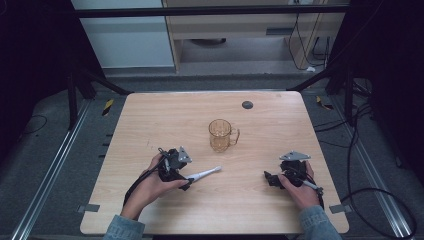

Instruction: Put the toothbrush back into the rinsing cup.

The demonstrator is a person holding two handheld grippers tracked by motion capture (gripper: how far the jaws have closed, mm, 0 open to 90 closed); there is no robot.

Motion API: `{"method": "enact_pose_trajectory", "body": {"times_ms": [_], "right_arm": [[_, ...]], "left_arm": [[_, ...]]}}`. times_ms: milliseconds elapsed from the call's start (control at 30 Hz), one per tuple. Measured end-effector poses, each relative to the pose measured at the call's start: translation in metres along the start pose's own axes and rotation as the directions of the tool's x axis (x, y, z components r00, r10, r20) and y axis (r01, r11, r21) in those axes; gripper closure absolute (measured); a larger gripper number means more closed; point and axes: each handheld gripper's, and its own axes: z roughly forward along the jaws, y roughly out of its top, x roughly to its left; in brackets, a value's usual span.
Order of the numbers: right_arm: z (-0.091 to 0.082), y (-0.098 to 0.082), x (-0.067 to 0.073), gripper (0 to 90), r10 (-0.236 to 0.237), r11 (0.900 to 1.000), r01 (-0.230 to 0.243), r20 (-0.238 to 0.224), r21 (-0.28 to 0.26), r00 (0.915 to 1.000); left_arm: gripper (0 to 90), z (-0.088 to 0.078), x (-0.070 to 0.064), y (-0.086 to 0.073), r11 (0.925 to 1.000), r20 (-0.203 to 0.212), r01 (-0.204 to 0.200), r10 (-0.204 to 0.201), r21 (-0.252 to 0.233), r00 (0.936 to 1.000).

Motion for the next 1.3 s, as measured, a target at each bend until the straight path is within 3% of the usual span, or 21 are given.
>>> {"method": "enact_pose_trajectory", "body": {"times_ms": [500,833,1300], "right_arm": [[0.000,0.000,0.000,0.4,0.000,1.000,0.000,0.000,0.000,1.0000],[0.000,0.000,0.000,0.3,0.000,1.000,0.000,0.000,0.000,1.0000],[0.000,0.000,0.000,0.3,0.000,1.000,0.000,0.000,0.000,1.0000]], "left_arm": [[23.8,0.005,-0.004,0.002,0.9993,0.053,-0.029,0.027,0.023,0.9982],[33.7,0.009,-0.007,0.001,0.9972,0.109,-0.052,0.046,0.053,0.9930],[46.0,0.012,-0.009,0.002,0.9946,0.142,-0.070,0.059,0.076,0.9881]]}}
